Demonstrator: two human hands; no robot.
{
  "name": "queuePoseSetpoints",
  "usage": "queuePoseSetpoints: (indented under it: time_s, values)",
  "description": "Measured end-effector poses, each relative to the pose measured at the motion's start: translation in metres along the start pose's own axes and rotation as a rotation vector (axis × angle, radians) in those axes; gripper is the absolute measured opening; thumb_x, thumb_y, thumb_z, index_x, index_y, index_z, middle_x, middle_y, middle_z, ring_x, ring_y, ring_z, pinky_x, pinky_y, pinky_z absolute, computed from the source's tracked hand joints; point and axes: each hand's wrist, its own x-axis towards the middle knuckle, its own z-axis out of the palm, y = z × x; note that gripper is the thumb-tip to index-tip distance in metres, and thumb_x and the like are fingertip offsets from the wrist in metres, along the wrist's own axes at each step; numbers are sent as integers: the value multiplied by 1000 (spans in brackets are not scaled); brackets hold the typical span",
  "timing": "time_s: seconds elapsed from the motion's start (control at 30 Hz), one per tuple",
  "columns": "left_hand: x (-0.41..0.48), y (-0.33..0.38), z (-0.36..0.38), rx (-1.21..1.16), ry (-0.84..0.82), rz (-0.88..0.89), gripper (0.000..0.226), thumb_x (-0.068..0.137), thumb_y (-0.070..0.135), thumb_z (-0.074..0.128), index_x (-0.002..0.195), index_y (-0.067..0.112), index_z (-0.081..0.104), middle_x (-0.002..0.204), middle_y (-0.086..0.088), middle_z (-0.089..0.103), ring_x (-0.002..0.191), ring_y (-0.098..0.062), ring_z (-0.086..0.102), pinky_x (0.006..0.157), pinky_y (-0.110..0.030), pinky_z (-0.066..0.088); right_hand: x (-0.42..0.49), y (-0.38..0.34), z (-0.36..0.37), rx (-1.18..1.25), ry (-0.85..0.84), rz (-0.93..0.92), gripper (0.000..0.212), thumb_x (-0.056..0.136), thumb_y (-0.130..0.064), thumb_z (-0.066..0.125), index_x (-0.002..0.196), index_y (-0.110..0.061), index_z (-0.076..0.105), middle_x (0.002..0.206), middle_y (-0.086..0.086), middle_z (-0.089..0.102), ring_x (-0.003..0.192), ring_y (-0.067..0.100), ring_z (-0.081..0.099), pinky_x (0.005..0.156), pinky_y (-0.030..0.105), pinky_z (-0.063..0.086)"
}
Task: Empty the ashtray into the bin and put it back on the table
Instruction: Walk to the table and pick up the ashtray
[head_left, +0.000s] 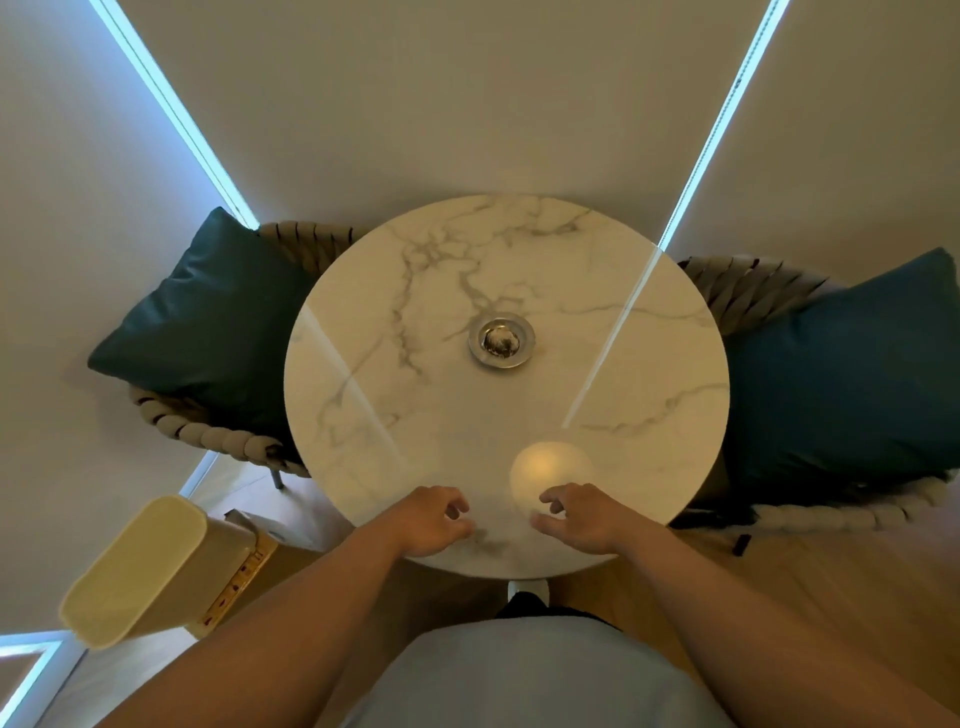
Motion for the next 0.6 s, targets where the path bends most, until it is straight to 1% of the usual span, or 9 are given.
queuePoseSetpoints:
  time_s: [0.2,0.4,0.53,0.6]
  values:
    - [38,25,-40,-43,67,-15,48,96,47,62,134,18,59,129,0,62,112,-17,60,96,-30,48,38,-5,-56,-26,32,-39,66,93,-56,52,144,-14,46,137,9,57,125,24,53,100,31,40]
    - [73,39,-88,-64,151,-4,47,94,44,67,132,18,59,125,-1,64,109,-18,62,96,-31,50,77,-18,-101,-36,80,-36,64,91,-54,55,141,-15,48,134,8,59,123,23,55,100,31,40]
    - [99,38,-120,-65,151,16,60,89,45,72,139,20,50,123,1,62,107,-18,63,97,-35,52,99,-30,-123,-26,109,-9,65,91,-53,57,141,-14,47,136,9,58,123,24,55,97,28,39]
    - [112,35,-136,-51,151,28,68,87,47,74,143,22,45,123,2,61,108,-18,62,98,-37,52,107,-37,-132,-19,128,17,66,91,-53,57,143,-14,46,138,9,56,125,24,53,98,28,38]
